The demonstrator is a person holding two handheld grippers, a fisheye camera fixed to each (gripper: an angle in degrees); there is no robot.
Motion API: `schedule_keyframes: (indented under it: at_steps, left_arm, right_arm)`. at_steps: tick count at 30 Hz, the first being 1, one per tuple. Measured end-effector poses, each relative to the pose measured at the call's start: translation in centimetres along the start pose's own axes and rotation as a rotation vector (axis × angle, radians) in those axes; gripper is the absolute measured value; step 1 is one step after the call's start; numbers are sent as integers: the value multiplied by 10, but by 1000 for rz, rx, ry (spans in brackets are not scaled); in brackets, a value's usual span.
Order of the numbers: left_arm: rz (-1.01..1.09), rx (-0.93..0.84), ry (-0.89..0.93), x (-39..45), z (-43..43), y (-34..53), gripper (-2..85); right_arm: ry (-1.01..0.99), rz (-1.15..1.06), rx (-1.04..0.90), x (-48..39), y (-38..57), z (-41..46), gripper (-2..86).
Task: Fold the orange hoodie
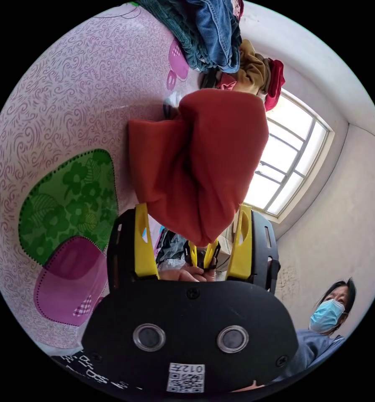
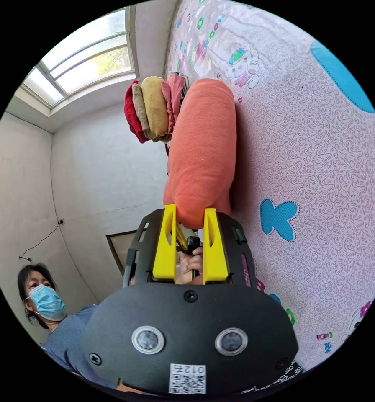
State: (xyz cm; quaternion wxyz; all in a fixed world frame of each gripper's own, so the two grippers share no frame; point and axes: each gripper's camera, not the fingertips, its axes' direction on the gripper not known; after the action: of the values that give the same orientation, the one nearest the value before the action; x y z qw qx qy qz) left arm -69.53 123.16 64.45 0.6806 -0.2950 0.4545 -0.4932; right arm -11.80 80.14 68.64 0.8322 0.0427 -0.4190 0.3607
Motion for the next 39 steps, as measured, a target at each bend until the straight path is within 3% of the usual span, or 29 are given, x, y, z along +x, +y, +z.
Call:
schedule_keyframes:
  at_steps: [9,21,30,33,35,39]
  left_arm:
    - [10,-26,-15,-5,-1,5,271]
    - [95,73,271,16,35,-30,302]
    - [52,50,133,38,47,-73,285]
    - [-11,28,57,41,54,-91,238]
    - [-90,9,-36,42,62,-100,148]
    - [-93,21,-135,60,71,-107,88]
  right_arm:
    - [-59,-5,33,11,-15,14,84]
    - [-10,-15,9,46,-27,55,82]
    - [136,-50,-55,74,-47,97,79]
    - [145,-62,-65,82,-58,106,80]
    - [153,-73,-70,89,-69,113,84]
    - [179,-110,-98,97,-88,122,104]
